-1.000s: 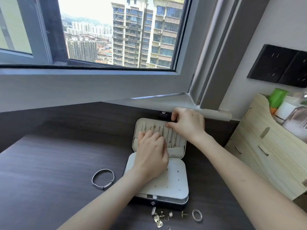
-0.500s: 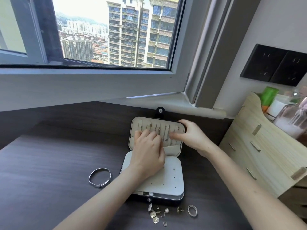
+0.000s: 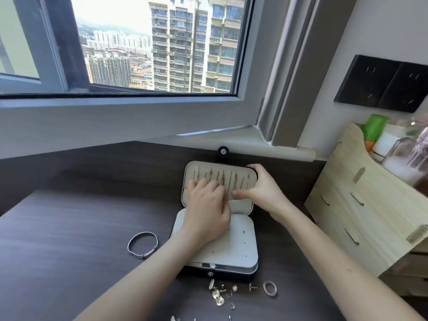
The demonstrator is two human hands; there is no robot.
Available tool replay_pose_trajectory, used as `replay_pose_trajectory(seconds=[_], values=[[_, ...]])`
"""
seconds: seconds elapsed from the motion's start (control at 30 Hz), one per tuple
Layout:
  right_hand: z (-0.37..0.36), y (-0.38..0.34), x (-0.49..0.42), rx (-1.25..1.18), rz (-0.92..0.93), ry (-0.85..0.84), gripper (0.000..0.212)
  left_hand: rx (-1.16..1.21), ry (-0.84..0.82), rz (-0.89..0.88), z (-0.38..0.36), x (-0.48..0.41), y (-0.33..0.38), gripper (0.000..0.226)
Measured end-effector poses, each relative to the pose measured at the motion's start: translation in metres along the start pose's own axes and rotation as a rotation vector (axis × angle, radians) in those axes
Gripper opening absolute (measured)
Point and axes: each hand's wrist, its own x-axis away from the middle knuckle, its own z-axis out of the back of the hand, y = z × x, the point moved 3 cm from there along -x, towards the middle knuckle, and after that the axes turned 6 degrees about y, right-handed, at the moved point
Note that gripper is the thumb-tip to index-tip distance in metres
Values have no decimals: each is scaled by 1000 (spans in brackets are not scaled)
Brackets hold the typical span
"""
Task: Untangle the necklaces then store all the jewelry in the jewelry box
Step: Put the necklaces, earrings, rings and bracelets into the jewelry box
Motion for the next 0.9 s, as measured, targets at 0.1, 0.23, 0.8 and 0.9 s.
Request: replay_pose_trajectory(seconds=[0.1,0.23,0.8,0.9], values=[[8,-4,10,222,99,138,75,-21,-25,6,-1,-1,-1,16],[26,-7,58,386,331,413,38,-64,-92,25,-4,-5,-2,5],[3,3,141,856,1065,248,20,196,-362,309,118,37,-67,20],[14,-12,133,852,1065,405,19,101,-371,249,127,49,-78,38]])
